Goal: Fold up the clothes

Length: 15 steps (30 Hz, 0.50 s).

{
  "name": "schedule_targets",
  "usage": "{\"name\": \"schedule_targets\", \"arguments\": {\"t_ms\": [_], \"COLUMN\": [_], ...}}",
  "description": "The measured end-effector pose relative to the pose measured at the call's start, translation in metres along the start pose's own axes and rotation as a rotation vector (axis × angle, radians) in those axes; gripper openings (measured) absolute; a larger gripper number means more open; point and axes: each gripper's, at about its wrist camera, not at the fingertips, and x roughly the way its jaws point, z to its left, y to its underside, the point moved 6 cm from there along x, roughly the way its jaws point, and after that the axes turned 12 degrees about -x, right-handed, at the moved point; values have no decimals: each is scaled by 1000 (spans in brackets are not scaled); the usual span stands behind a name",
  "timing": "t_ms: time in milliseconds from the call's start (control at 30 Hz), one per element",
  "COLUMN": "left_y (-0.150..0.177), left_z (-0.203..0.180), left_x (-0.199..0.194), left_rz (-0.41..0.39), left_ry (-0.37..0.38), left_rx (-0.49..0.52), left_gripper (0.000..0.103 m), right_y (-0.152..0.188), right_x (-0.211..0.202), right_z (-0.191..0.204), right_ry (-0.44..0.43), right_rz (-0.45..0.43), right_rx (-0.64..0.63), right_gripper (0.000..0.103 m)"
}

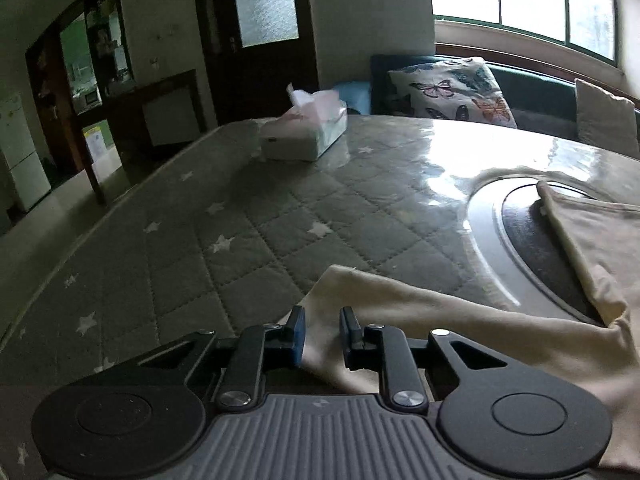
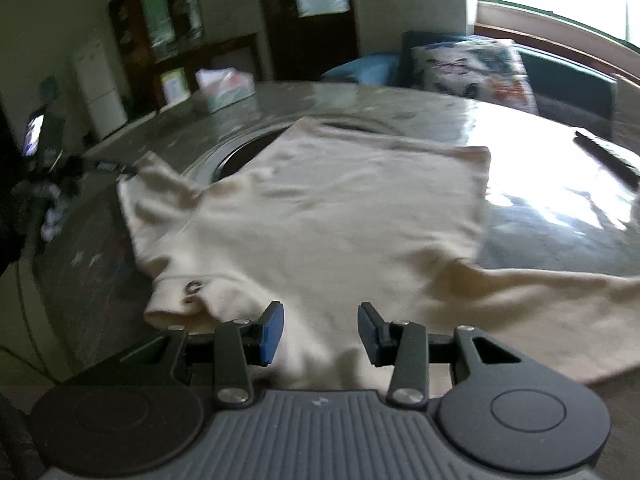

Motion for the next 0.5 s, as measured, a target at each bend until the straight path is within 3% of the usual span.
{"name": "schedule_targets", "arguments": {"t_ms": [33,100,167,267,400,500], "left_y": [0,1,3,4,9,12], "left_z": [-3,-12,-26,-51,-89,-122], "left_x": [-3,-12,-22,-38,-59,-70], "left_rz": [0,-2,-17,-29,-42,-41], "left_ry": [8,33,70,132,228,301], "left_rx": [5,9,35,60,112,157], "left_gripper": [24,48,50,65,76,78], "right_y": [2,8,17,35,61,80], "right_x": [-5,-13,-20,-30,-45,-55], "right_z": [-8,-24,-47,-86,-136,-168], "right_ry": [22,65,126,239,376,460], "right_rz": [-6,-14,-17,-16,-11,-8], "right_rx": [21,64,126,219,360,451], "right_gripper": [41,41,41,41,41,40]}}
